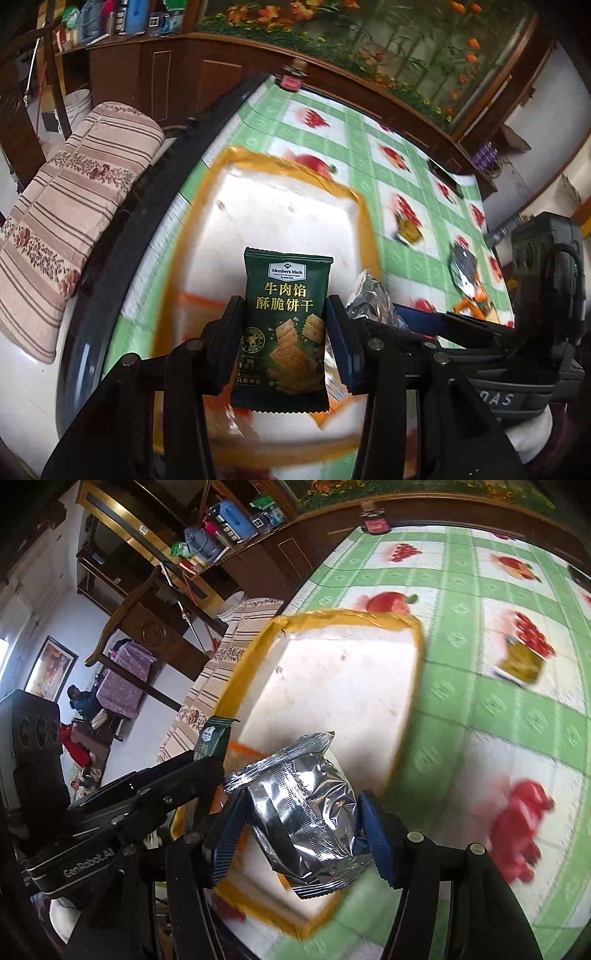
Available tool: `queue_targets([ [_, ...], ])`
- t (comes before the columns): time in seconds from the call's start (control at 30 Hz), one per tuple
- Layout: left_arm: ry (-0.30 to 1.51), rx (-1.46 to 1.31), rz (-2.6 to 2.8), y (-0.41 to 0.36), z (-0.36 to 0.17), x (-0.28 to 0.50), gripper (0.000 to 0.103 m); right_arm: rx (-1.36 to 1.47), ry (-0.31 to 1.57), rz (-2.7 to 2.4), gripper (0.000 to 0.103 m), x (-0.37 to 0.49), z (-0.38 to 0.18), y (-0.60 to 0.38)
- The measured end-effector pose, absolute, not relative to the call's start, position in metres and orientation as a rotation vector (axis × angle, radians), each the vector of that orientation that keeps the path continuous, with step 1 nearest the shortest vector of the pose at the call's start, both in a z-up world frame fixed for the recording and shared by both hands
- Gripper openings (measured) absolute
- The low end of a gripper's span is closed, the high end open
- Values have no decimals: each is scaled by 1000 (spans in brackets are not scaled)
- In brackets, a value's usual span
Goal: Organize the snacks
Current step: 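Carry both packs over the white tray and release them inside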
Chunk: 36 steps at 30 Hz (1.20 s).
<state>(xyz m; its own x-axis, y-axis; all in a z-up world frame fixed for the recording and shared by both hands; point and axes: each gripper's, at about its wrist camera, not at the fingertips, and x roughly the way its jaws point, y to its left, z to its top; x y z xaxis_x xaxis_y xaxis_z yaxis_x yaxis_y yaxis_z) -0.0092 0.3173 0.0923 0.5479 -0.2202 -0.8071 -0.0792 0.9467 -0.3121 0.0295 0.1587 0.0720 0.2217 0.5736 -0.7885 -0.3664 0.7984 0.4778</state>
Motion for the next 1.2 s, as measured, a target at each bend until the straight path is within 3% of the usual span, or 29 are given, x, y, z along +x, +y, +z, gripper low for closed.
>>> queue_targets([
  [0.53,1093,-405,-79,353,48,60,42,105,1167,489,65,94,47,198],
  [1.0,1052,-323,0,336,96,30,50,63,1118,413,64,77,73,189],
  [1.2,959,-241,50,301,124,-6,52,-61,958,298,66,44,110,156],
])
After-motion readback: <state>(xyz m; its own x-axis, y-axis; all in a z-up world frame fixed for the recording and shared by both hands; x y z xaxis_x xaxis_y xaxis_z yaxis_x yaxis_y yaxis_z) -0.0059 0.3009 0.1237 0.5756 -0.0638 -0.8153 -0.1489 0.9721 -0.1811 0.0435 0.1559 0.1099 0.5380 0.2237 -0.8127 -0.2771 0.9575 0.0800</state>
